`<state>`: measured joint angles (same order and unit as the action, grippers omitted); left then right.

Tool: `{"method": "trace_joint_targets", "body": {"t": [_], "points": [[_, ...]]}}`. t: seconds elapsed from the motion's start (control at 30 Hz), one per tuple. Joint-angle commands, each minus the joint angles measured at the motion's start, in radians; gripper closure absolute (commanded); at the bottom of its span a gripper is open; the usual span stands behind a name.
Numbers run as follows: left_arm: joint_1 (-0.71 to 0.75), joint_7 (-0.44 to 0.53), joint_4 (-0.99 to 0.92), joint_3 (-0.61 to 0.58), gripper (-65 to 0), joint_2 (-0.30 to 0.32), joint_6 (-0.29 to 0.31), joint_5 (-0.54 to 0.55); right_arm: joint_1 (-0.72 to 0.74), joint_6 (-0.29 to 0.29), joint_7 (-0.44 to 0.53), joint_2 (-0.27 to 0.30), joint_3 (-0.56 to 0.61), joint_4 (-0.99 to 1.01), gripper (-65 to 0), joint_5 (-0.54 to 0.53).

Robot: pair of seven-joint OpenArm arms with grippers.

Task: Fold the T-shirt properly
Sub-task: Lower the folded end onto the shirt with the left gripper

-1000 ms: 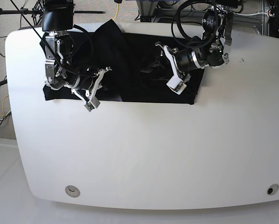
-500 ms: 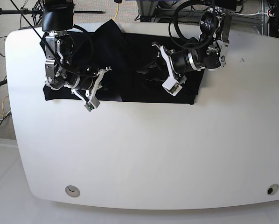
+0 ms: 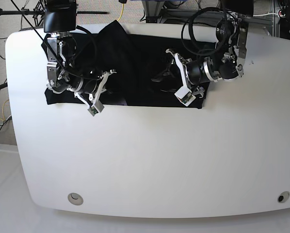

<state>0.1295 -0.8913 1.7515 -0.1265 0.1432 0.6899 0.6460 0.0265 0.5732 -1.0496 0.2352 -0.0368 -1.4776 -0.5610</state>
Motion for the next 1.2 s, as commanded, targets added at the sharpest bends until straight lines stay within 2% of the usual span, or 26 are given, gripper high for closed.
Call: {"method": "trace_joint_targets", "body": {"t": [0.0, 0.17, 0.23, 0.3, 0.5, 0.57, 0.83, 0.9, 1.17], "points": [[-0.005, 0.016, 0.015, -0.003, -22.2, 0.008, 0.008, -0.011, 0.008, -0.003, -0.001, 0.006, 0.0, -0.015, 0.0, 0.005], [0.014, 0.051, 0.0, -0.01, -19.2, 0.018, 0.008, -0.105, 0.009, -0.001, -0.002, 0.006, 0.0, -0.02, 0.0, 0.002], [0.066, 0.142, -0.03, -0.013, -19.8, 0.026, 0.008, -0.231, 0.008, -0.001, 0.0, 0.004, 0.0, -0.034, 0.0, 0.003], [0.086, 0.196, -0.047, -0.017, -20.7, 0.029, 0.008, -0.285, 0.009, -0.003, 0.0, 0.003, 0.0, -0.039, 0.0, 0.002], [0.118, 0.293, -0.096, -0.016, -22.8, 0.039, 0.008, -0.358, 0.01, -0.021, 0.0, 0.001, -0.002, -0.078, 0.0, -0.004], [0.108, 0.337, -0.127, -0.022, -21.3, 0.057, 0.008, -0.338, 0.009, -0.052, -0.002, -0.001, -0.007, -0.139, 0.0, -0.013], [0.081, 0.324, -0.141, -0.009, -10.7, 0.057, -0.022, -0.258, -0.003, -0.127, -0.028, -0.01, -0.022, -0.246, 0.0, -0.006], [0.063, 0.289, -0.104, -0.012, -1.3, 0.052, -0.05, -0.236, -0.006, -0.114, -0.031, -0.004, -0.016, -0.258, 0.0, 0.012], [0.057, 0.221, -0.031, -0.006, 0.0, 0.057, -0.031, -0.198, -0.005, -0.092, -0.033, -0.003, -0.009, -0.219, 0.0, 0.021]]}}
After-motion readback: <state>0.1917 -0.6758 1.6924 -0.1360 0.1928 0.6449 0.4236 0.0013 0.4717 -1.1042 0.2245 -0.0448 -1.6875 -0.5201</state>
